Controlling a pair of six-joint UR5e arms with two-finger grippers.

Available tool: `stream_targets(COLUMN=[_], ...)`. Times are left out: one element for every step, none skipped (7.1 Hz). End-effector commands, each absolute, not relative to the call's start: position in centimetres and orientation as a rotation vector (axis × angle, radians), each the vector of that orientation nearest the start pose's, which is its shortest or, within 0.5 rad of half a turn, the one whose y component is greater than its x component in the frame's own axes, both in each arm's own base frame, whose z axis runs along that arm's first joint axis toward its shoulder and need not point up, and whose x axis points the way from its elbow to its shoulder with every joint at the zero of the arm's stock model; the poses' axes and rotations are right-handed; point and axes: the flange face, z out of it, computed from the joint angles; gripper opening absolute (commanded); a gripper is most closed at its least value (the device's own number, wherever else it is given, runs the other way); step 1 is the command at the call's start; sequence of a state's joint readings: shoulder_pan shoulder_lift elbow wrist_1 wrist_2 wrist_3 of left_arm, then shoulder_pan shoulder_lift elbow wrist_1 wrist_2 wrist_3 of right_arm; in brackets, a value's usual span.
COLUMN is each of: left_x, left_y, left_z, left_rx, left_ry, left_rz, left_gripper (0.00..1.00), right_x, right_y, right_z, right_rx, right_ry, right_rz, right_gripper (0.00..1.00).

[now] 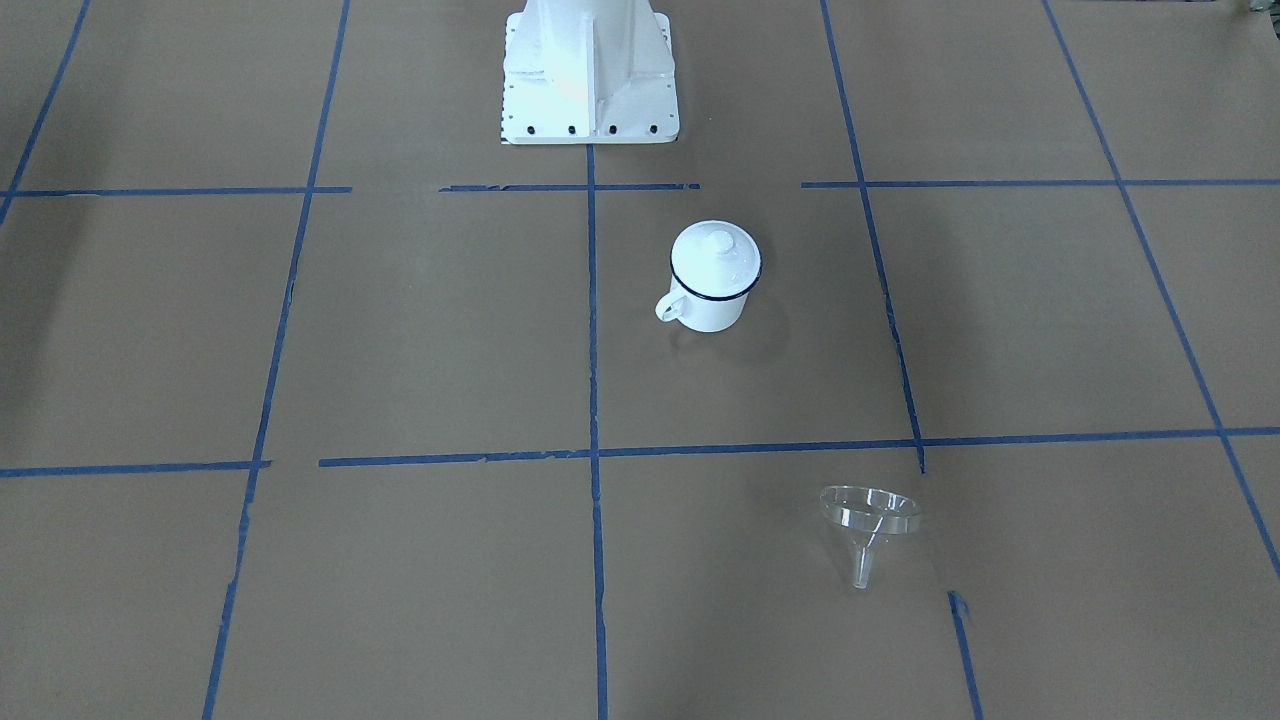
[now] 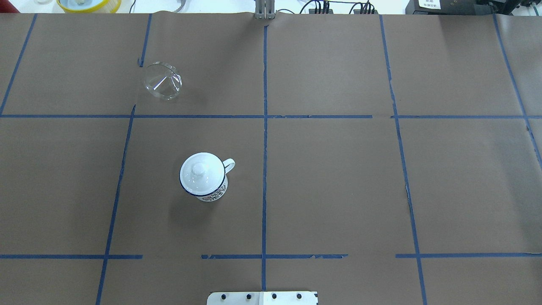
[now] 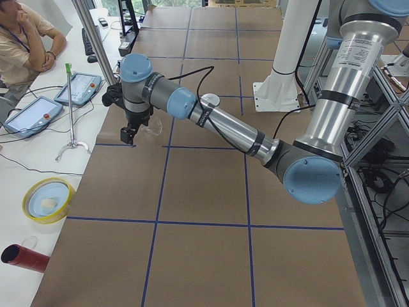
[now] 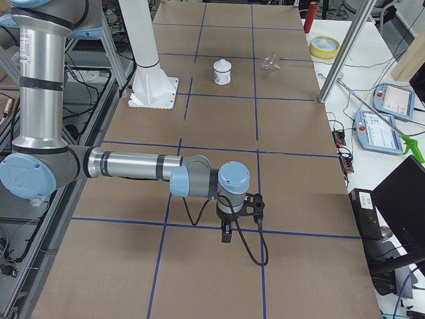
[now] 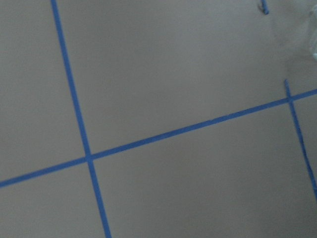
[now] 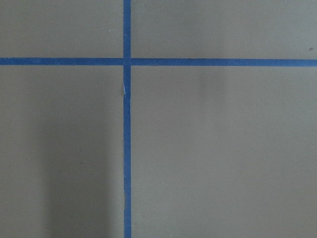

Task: Place funnel on cup

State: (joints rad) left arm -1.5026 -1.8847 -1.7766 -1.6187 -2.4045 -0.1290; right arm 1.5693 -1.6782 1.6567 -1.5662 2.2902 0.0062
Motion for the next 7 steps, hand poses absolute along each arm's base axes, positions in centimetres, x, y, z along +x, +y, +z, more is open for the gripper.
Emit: stream_targets(left_x=[6.1, 11.3, 16.2, 21.7, 26.8, 31.4, 35.7], left_y=[-58.0, -56.4, -54.5, -52.6, -51.0, -48.6, -46.8], left_z=[35.0, 33.1, 31.0, 28.5, 26.1, 24.5, 22.5], left_rx=[0.482, 0.382, 0.348, 0.309, 0.220, 0.116, 0.079], left_ry=[0.952, 1.016, 1.019, 1.025, 1.076, 1.107, 1.072], left_rz=[0.182, 0.105, 0.054, -0.009, -0.049, -0.092, -0.132], left_gripper=[1.00, 1.00, 1.00, 1.00, 1.00, 1.00, 1.00], right_x=[6.7, 6.7, 6.7, 6.7, 6.7, 6.7, 6.7], right_y=[-44.5, -44.5, -44.5, -44.5, -44.5, -44.5, -44.5], right_z=[67.1, 67.0, 67.0, 67.0, 67.0, 67.0, 67.0], right_rx=[-0.020, -0.019, -0.019, -0.019, -0.019, -0.019, -0.019], right_ry=[-0.719, -0.719, -0.719, -0.719, -0.719, -0.719, -0.719], right_rz=[0.011, 0.010, 0.010, 0.010, 0.010, 0.010, 0.010], right_gripper=[1.00, 1.00, 1.00, 1.00, 1.00, 1.00, 1.00])
